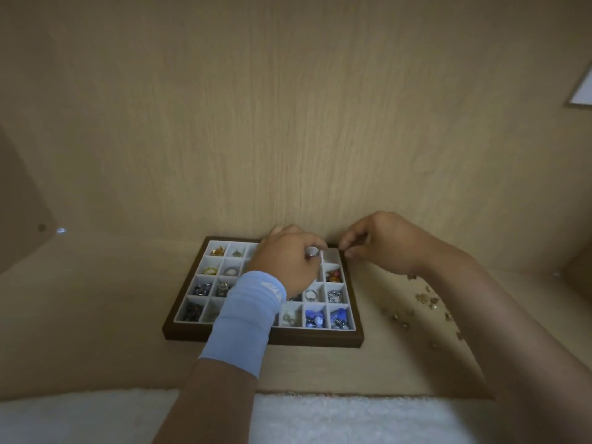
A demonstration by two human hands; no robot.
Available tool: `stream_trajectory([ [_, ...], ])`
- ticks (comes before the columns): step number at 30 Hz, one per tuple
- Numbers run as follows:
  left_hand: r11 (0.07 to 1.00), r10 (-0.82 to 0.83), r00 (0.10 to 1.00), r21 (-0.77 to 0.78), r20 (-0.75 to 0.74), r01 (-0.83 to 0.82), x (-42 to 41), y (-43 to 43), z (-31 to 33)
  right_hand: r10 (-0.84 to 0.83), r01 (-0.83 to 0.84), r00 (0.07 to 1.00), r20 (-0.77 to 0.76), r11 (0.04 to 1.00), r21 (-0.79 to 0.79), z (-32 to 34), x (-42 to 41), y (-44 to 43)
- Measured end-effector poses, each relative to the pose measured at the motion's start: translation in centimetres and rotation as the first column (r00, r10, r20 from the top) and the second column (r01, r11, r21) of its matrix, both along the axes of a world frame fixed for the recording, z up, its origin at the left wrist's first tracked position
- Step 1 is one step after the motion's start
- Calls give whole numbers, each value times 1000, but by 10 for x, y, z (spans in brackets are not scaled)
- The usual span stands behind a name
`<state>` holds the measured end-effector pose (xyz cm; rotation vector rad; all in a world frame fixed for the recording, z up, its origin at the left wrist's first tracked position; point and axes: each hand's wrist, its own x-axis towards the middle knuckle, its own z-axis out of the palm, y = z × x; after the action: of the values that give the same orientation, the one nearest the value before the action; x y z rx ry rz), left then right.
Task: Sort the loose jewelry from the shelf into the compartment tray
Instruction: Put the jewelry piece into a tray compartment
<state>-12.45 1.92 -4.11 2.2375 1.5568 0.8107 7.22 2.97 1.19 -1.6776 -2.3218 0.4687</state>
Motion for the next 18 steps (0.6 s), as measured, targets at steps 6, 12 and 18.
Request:
stream_trajectory([
  [6,979,-205,979,-11,14,205,54,-22,2,-102,97,994,-29,986,-133,-5,66,-45],
  [12,958,-278,936,5,-218,286,83,-36,-8,-71,94,991,110,971,-219,-15,81,-48],
  [18,958,-278,929,1,-244,287,85,-35,-14,-61,88,989,138,977,-194,-28,82,-43],
])
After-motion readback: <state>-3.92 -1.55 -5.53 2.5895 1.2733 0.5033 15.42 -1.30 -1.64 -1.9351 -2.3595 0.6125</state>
